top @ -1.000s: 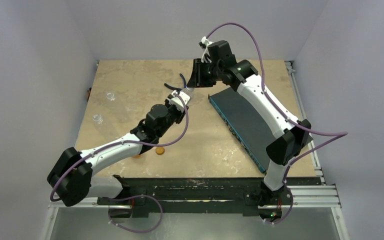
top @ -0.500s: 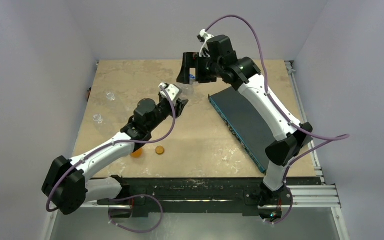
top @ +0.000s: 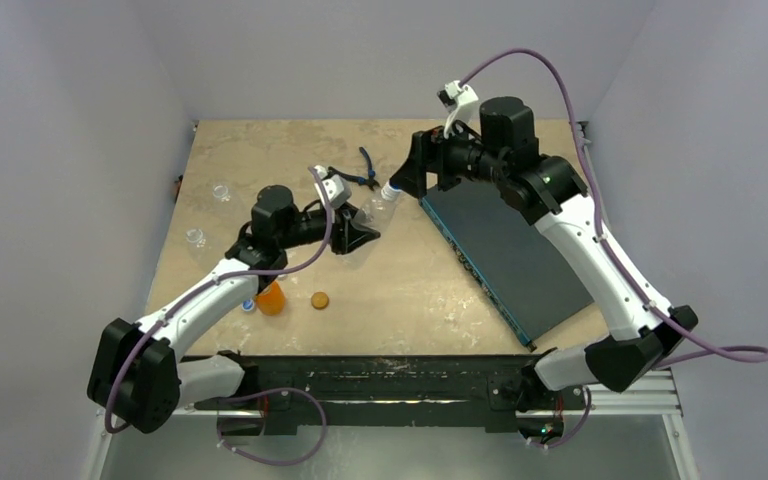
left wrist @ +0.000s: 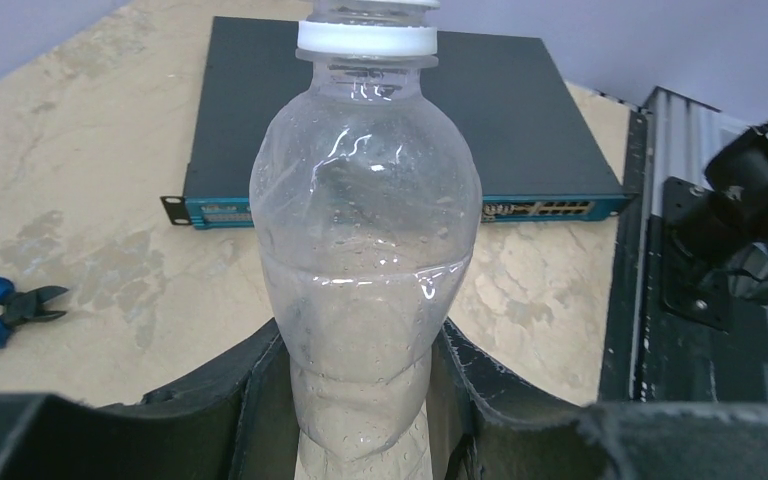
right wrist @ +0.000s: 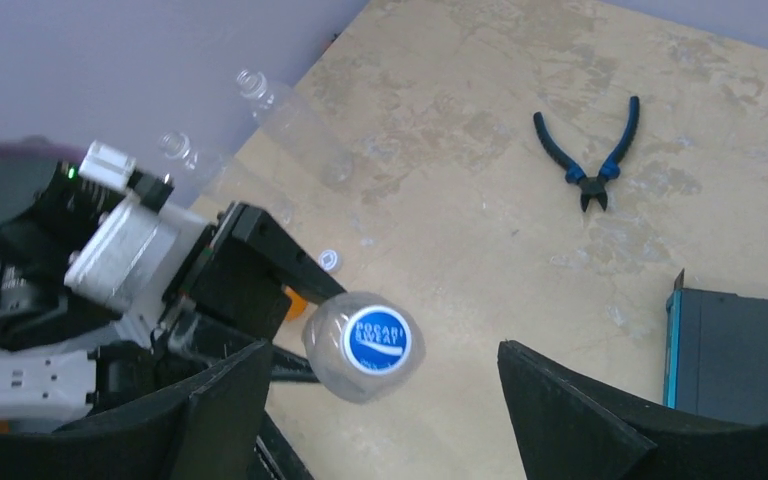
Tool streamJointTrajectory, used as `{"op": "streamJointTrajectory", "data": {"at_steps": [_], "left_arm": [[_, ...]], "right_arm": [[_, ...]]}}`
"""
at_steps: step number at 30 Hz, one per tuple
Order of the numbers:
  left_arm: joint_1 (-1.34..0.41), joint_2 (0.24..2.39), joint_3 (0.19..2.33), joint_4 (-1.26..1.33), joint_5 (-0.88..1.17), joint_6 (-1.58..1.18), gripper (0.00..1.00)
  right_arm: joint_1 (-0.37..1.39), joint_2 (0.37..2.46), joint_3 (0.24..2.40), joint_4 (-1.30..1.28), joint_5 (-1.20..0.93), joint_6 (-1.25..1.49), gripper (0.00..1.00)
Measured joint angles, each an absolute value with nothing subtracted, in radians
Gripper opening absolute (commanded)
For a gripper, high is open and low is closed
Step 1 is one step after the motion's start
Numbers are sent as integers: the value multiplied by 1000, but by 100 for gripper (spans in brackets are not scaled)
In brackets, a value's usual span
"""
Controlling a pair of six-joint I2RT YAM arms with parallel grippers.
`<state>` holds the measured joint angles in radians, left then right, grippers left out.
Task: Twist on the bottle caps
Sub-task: Screw the bottle cap onto the plastic bottle.
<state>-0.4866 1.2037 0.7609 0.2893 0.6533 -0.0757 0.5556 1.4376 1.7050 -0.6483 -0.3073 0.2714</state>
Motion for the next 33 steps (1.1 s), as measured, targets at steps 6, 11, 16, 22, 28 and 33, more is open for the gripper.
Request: {"op": "streamJointTrajectory", "data": {"at_steps": [6,11,16,22,28,33], "left_arm": [[-422,1189,743,290,857,-96,0],[-421,1186,712,299,947,-106,0],[-421,1185,692,319,991,-118,0],[-421,1184,688,363,1024,-147,0],[-421,1183,686,394,1044,-173,0],[-421,1183,682,404,1046,-184,0]], "right_arm": [[540,1349,1591,-606,-478,200,69],[542,1319,1544,-585,-584,174,66],[542,1317,1512,-578,-623,159,64],[555,1322,1480,-574,-643,146,60],[578,1337,1478,-566,-648,144,55],[583,1337,1478,-558,-648,144,47]]}}
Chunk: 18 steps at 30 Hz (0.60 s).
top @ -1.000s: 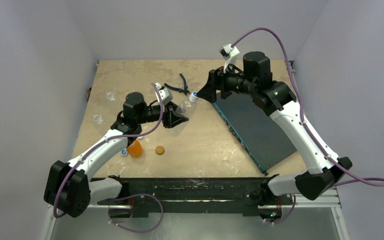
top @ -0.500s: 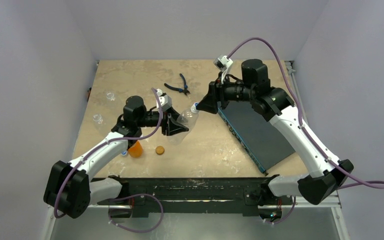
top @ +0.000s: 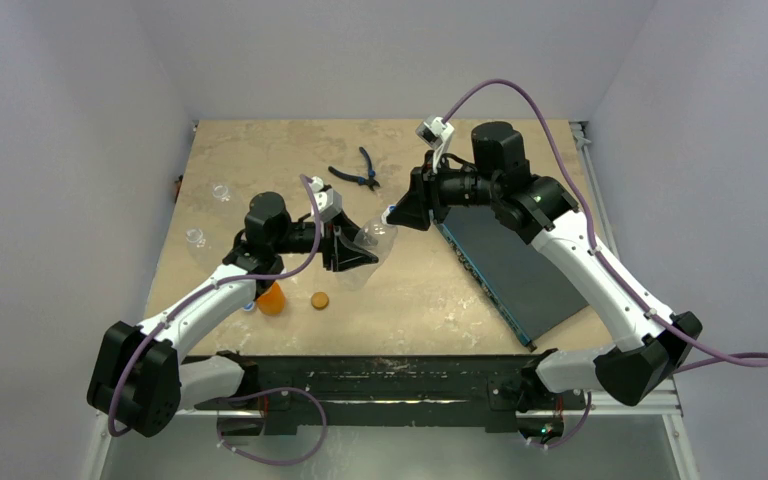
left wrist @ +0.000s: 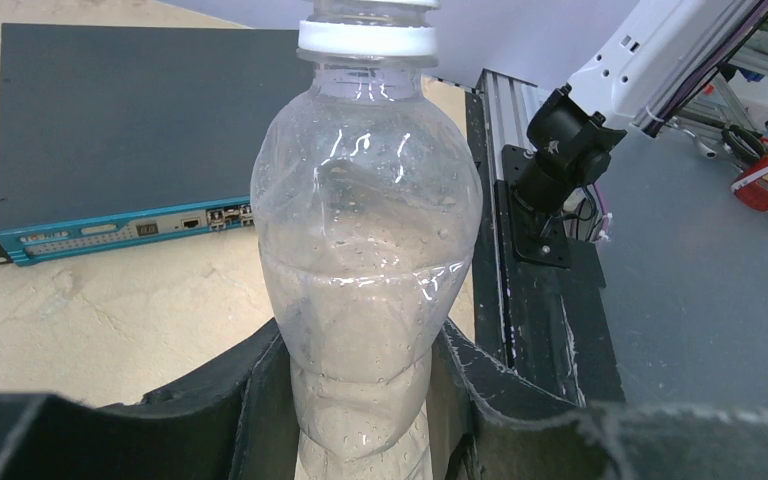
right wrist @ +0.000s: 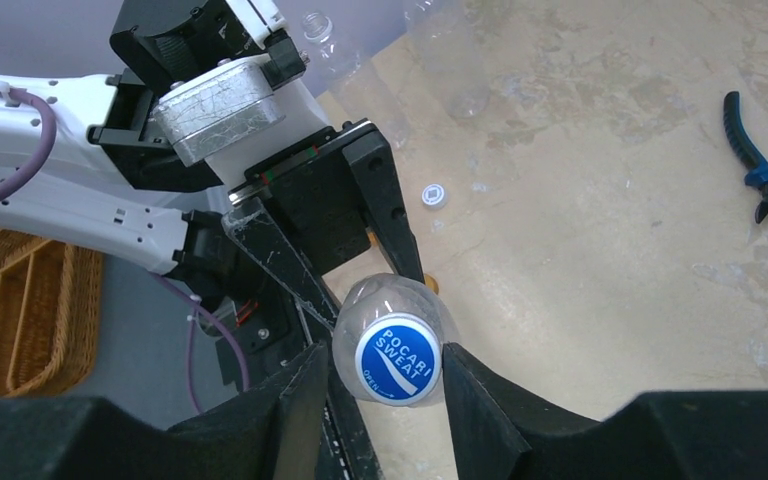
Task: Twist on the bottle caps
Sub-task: Screw the bottle cap onto the plastic bottle.
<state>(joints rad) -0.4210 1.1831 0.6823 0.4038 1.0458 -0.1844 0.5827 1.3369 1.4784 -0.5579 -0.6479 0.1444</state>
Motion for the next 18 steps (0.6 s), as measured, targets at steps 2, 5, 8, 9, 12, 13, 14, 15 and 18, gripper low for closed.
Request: {"op": "streamJointTrajectory", "data": {"at_steps": [2,5,8,9,12,13,14,15,18], "left_arm": [[-421,1184,682,404,1046,-191,0],[-421,1183,682,406,1049,-192,0],[-421,1184,682,407,1050,-193,0],[-421,1184,682,406,1047,-195,0],[-421,1184,682,400,1023,-198,0],[-421,1184,682,398,1005,-198,0],[-422,1184,683,396,982,-197,0],[-425,1182,683,393,951,-194,0],[-449,1170,691,360,825,-163,0]], "right_arm": [[583,1337,1478,-558,-648,144,43],[584,1337,1478,-559,-646,144,39],[584,1339,1478,-560,-643,144,33],[584,1341,1478,-559,-640,145,32],[583,1347,1479,-559,-624,150,27],[583,1351,1483,-559,-615,157,25],[583,1360,1489,-559,-603,165,23],[583,1371,1498,-559,-589,177,21],[581,1417,1542,-570,-541,218,17]]}}
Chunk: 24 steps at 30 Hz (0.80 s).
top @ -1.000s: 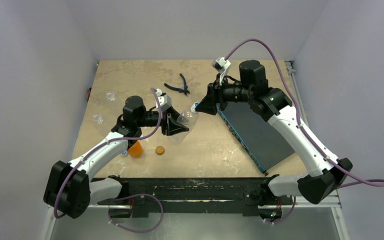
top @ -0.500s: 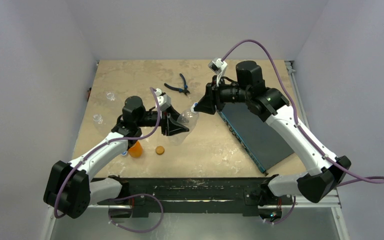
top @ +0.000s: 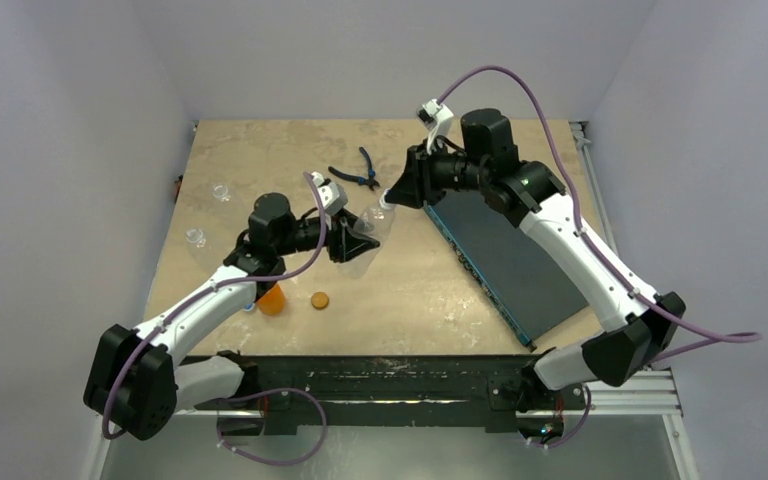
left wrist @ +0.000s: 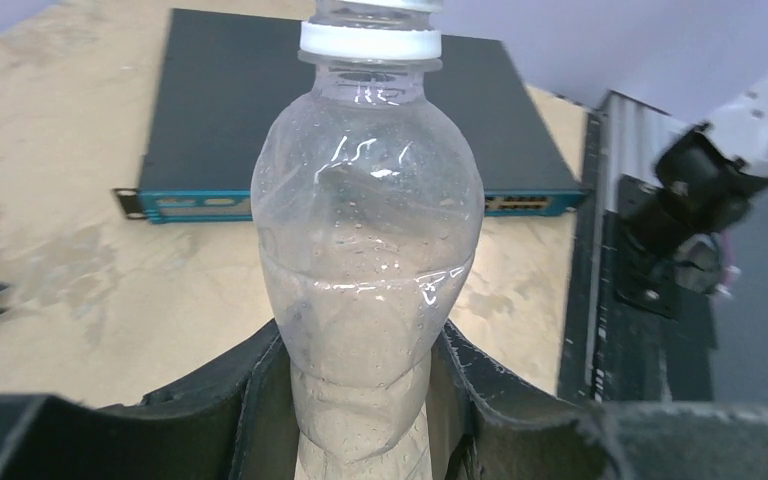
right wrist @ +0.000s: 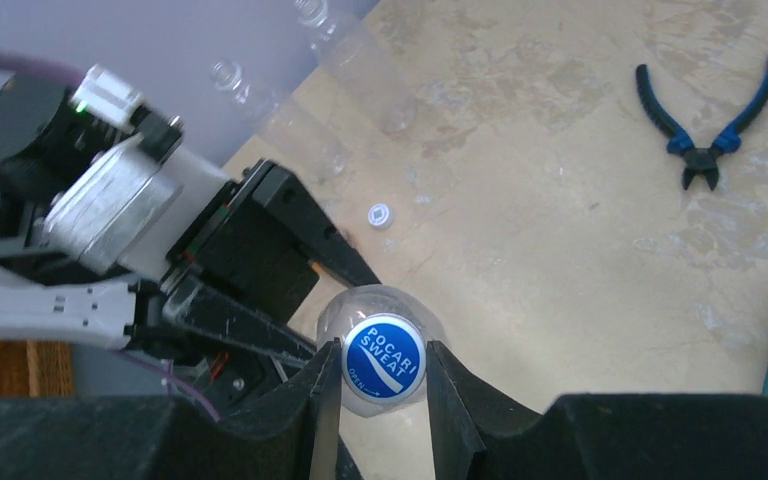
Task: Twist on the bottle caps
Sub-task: Screw the bottle cap onto the plastic bottle.
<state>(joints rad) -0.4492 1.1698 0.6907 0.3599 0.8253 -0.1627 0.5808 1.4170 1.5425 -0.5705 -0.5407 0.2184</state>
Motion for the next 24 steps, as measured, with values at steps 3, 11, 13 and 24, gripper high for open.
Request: {"op": "streamJointTrajectory", "data": {"at_steps": [3,11,13,24], "left_arm": [[-504,1162,719,303,629,-105,0],[-732,1178,755,231,25,54,0],[-776,1195,756,233,-94,85,0],[-859,1268,776,246,-363,191,0]], "right_arm": [[574,1472,1604,-588,-481,270,15],[562,1571,1697,-659,-337,393,10],[563,1586,1699,-668,-308,429,10],[577,1623,1702,-665,-196,559,56]]}}
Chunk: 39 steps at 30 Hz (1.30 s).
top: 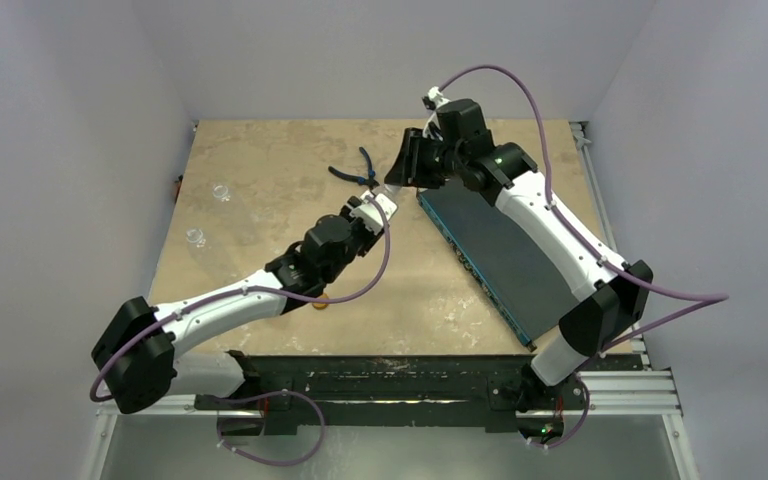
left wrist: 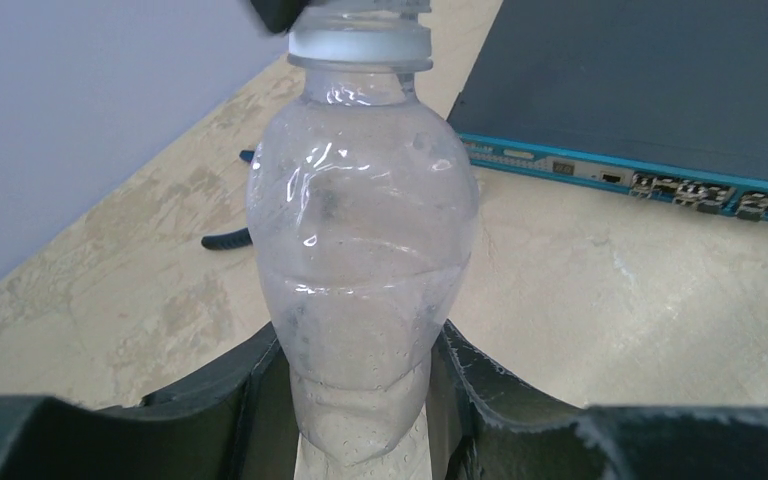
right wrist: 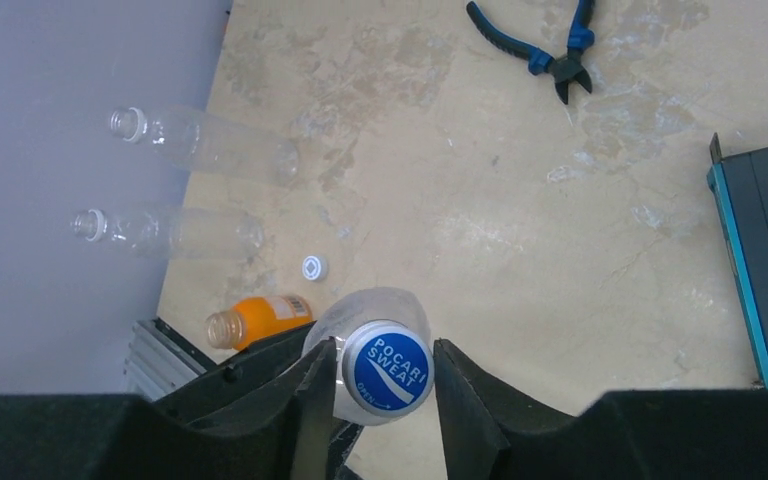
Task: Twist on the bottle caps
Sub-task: Screw the bottle cap onto the plastic bottle.
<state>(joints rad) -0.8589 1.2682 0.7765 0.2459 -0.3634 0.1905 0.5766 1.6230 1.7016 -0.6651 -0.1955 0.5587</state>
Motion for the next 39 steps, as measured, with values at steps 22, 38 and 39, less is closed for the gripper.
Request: {"op": "streamJointTrajectory", "data": {"at_steps": [22,38,39], "left_arm": [[-535,1132,762,194,555,9,0],[-471,1090,723,201,961,-118,0],[-471,1090,722,202,970,-121,0]], "right_arm": [[585,1321,1630,-550,-287,329,95],[590,1269,1484,-576,-625,128,69],[592,1269,1482,-576,-640,122,68]]}}
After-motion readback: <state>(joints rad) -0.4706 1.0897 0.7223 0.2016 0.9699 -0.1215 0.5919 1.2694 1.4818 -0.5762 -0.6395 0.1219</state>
